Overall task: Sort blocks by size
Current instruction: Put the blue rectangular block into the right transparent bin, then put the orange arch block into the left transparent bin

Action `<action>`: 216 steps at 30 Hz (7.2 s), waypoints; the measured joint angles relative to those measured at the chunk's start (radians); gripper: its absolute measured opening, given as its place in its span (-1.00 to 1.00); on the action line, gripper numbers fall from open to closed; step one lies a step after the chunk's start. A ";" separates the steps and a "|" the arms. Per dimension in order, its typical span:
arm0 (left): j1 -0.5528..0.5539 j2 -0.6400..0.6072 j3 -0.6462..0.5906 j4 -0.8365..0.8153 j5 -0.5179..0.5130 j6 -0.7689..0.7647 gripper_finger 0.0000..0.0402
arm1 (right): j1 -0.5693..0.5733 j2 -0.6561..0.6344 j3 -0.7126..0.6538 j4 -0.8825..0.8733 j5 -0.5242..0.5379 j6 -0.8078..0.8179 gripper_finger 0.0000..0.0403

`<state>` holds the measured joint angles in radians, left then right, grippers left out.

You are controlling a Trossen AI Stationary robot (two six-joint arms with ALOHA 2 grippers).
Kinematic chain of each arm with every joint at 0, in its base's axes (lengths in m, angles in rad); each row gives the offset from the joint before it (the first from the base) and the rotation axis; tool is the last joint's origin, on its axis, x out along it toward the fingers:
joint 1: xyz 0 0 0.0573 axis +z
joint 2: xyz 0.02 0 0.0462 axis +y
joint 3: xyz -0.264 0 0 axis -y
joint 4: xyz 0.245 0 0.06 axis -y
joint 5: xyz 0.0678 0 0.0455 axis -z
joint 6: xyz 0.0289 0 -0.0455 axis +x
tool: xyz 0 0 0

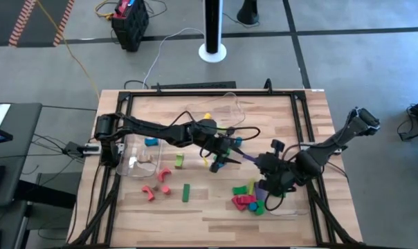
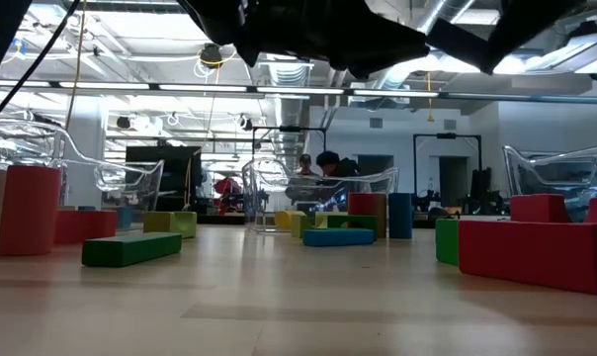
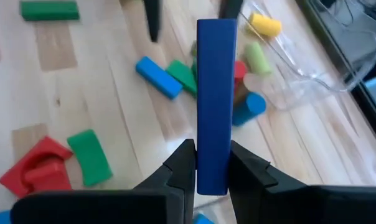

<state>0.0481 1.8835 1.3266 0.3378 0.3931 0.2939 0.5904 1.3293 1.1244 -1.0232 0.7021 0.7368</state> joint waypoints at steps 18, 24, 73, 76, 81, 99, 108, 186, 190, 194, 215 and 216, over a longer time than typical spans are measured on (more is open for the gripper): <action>0.017 -0.164 -0.011 -0.721 -0.005 0.174 -0.02 | 0.218 0.000 0.000 -0.320 -0.273 0.563 -0.53; 0.015 -0.186 -0.087 -0.801 -0.005 0.177 -0.02 | 0.304 0.000 0.000 -0.385 -0.314 0.746 -0.54; -0.101 -0.446 -0.363 -0.731 -0.016 0.067 -0.02 | 0.240 -0.002 0.013 -0.265 -0.341 0.614 0.12; -0.108 -0.446 -0.363 -0.731 -0.016 0.064 -0.02 | 0.207 0.000 0.016 -0.151 -0.336 0.484 0.12; -0.130 -0.446 -0.363 -0.731 -0.015 0.059 -0.02 | 0.136 0.025 0.016 0.060 -0.336 0.260 0.12; -0.228 -0.446 -0.363 -0.732 -0.066 -0.009 -0.02 | -0.076 0.264 0.016 0.321 -0.685 0.092 0.12; -0.286 -0.446 -0.363 -0.764 -0.114 -0.030 -0.02 | -0.116 0.269 0.018 0.409 -0.711 0.153 0.12; -0.479 -0.443 -0.364 -0.689 -0.231 -0.073 -0.02 | -0.116 0.472 0.092 0.361 -0.835 0.383 0.13; -0.479 -0.443 -0.364 -0.687 -0.230 -0.071 -0.02 | -0.114 0.485 0.092 0.361 -0.834 0.411 0.15; -0.479 -0.443 -0.364 -0.686 -0.230 -0.071 -0.02 | -0.119 0.517 0.093 0.325 -0.834 0.418 0.15; -0.479 -0.443 -0.364 -0.683 -0.234 -0.072 -0.02 | -0.135 0.523 0.091 0.394 -0.777 0.315 -0.07; -0.479 -0.443 -0.364 -0.683 -0.234 -0.073 -0.02 | -0.136 0.523 0.091 0.392 -0.777 0.306 -0.07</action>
<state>-0.4309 1.4410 0.9627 -0.3454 0.1593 0.2209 0.4545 1.8523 1.2156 -0.6311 -0.0750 1.0424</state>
